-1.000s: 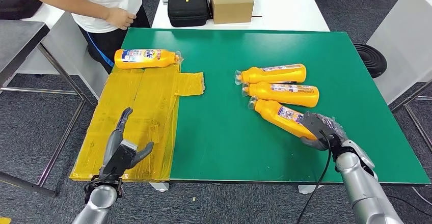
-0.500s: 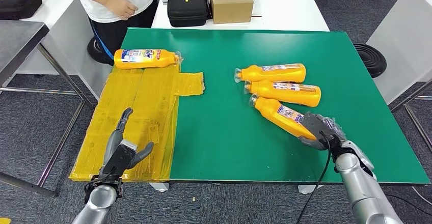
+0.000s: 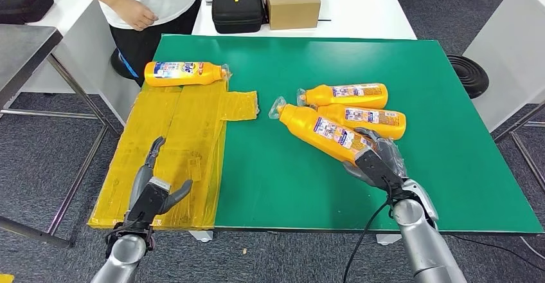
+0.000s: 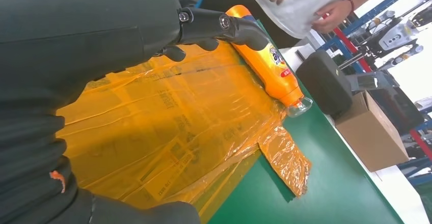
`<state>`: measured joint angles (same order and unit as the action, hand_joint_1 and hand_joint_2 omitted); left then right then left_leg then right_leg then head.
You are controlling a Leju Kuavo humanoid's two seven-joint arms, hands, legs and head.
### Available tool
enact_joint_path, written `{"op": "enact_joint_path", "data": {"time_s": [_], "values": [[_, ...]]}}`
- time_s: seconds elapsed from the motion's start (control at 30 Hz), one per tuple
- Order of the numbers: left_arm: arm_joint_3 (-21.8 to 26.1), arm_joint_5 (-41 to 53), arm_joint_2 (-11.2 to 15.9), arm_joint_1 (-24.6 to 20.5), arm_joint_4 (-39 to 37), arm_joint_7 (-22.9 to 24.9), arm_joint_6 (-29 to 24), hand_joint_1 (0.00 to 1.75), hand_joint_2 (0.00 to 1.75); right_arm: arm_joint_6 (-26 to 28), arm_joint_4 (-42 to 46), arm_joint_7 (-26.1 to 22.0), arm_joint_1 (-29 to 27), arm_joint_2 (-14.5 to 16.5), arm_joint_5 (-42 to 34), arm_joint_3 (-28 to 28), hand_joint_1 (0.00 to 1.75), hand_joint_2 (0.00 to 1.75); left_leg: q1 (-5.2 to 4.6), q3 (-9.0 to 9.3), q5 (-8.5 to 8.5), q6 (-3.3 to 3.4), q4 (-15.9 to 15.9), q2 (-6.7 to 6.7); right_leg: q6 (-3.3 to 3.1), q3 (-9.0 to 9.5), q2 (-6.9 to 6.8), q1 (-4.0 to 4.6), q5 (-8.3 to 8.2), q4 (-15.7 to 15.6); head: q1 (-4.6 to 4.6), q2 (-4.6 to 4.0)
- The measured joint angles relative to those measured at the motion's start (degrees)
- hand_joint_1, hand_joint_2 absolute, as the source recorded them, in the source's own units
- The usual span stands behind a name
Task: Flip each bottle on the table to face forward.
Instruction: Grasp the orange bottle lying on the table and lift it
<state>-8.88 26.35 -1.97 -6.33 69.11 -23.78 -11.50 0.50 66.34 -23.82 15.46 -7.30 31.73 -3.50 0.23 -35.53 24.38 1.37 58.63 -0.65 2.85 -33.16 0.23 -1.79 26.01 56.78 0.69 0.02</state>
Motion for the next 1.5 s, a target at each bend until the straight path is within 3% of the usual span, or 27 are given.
{"op": "enact_joint_path", "data": {"time_s": [0.2, 0.3, 0.4, 0.57, 0.8, 1.0, 1.5], "values": [[0.06, -1.24, -0.01, 0.06, 0.19, -0.36, 0.36, 0.0, 1.75, 2.28, 1.74, -2.5, -0.71, 1.32, 0.37, -0.05, 1.75, 1.75, -0.03, -0.01, -0.02, 0.02, 0.0, 0.0, 0.01, 0.0, 0.0, -0.04, -0.01, 0.0, -0.01, 0.0], [0.26, -5.67, -0.1, 0.06, 0.38, -1.19, 3.49, 0.0, 1.75, 5.36, 2.73, -5.11, -1.16, 3.26, 0.34, -0.44, 1.75, 1.75, -0.02, -0.01, -0.02, 0.02, 0.0, 0.02, 0.01, -0.03, 0.02, -0.01, -0.01, 0.0, 0.0, 0.0], [0.62, -14.08, -0.29, 0.03, 0.67, -1.75, 11.02, 0.0, 1.75, 7.31, 3.0, -6.51, -1.58, 5.2, -0.54, -1.19, 1.75, 1.75, 0.02, -0.01, -0.01, 0.02, 0.0, 0.03, 0.0, -0.06, 0.02, 0.03, 0.0, 0.0, 0.01, 0.0], [0.74, -32.83, -0.26, -0.24, 0.77, 0.71, 31.35, 0.0, 1.75, 9.97, 2.05, -12.23, -2.32, 8.4, -1.26, -3.09, 1.75, 1.75, 0.03, -0.02, -0.01, 0.01, -0.02, 0.05, -0.01, -0.07, 0.03, 0.04, 0.01, 0.01, -0.01, 0.0], [-2.76, -43.11, -0.17, -3.75, -1.15, 6.37, 43.32, 0.0, 1.75, 12.45, -0.85, -15.43, -2.17, 13.65, 0.4, -9.26, 1.75, 1.75, 0.03, -0.02, -0.03, 0.0, -0.02, 0.02, -0.01, -0.07, 0.0, 0.04, 0.0, 0.01, -0.01, 0.0], [-6.4, -47.4, -0.44, -6.56, -2.25, 9.34, 45.66, 0.0, 1.75, 13.09, -4.53, -15.98, -1.41, 16.28, -1.16, -15.07, 1.75, 1.75, 0.02, -0.03, -0.04, -0.01, -0.01, 0.03, -0.01, -0.08, 0.01, 0.03, 0.0, 0.01, -0.02, 0.0], [-9.79, -47.16, -0.42, -8.72, -2.27, 8.5, 45.58, 0.0, 1.75, 13.64, -8.99, -16.13, 0.64, 18.28, -6.62, -22.44, 1.75, 1.75, 0.03, -0.05, -0.04, -0.01, -0.01, 0.04, -0.01, -0.11, 0.02, 0.04, 0.0, 0.01, -0.01, 0.0]]}}
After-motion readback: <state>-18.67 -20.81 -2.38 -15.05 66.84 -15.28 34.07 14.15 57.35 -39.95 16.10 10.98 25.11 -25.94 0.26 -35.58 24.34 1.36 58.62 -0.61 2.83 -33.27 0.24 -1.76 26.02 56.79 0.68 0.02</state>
